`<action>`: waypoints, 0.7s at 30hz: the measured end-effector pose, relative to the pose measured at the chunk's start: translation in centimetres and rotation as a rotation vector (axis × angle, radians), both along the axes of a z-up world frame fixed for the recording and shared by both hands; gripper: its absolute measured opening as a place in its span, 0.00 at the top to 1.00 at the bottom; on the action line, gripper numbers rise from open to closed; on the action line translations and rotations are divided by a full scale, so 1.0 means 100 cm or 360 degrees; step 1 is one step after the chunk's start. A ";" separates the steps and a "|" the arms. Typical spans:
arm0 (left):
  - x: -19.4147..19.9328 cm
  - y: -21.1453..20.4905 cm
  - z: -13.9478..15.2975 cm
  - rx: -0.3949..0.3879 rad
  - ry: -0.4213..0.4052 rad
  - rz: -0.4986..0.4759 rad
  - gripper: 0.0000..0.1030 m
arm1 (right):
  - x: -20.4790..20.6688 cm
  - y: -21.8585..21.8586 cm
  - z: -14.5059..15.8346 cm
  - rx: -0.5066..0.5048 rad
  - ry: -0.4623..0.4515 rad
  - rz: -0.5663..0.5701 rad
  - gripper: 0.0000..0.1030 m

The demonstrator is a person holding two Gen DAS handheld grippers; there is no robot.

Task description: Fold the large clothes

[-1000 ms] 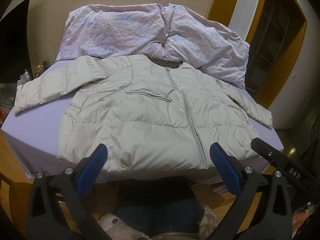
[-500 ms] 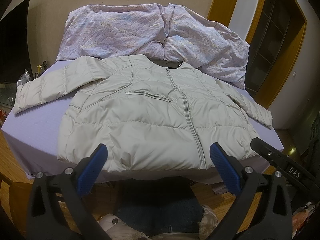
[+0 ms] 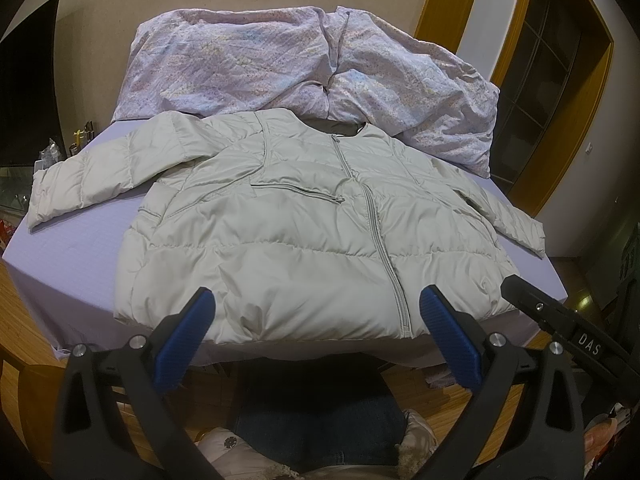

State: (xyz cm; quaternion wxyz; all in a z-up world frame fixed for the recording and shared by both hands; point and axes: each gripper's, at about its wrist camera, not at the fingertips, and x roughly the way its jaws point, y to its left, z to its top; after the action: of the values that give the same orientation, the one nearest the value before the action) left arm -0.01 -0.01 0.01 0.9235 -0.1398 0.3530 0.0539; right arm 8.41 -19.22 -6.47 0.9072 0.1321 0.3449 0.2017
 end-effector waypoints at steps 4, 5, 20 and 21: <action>0.000 0.000 0.000 0.0000 0.0001 0.0001 0.02 | 0.000 0.000 0.000 0.0001 0.0001 -0.0001 0.01; 0.000 0.000 0.000 0.0001 0.0000 0.0000 0.02 | 0.000 0.000 0.000 0.0000 0.0001 -0.0002 0.01; 0.000 0.000 0.000 0.0000 0.0001 0.0001 0.02 | 0.001 0.000 -0.001 0.0001 0.0005 -0.0001 0.01; 0.000 0.000 0.000 0.0000 0.0001 0.0002 0.02 | 0.001 0.000 -0.001 0.0002 0.0006 0.0000 0.01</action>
State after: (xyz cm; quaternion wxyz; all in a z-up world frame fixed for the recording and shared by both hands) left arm 0.00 0.00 0.01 0.9234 -0.1399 0.3532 0.0545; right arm 8.53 -19.23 -6.53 0.9064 0.1332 0.3464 0.2017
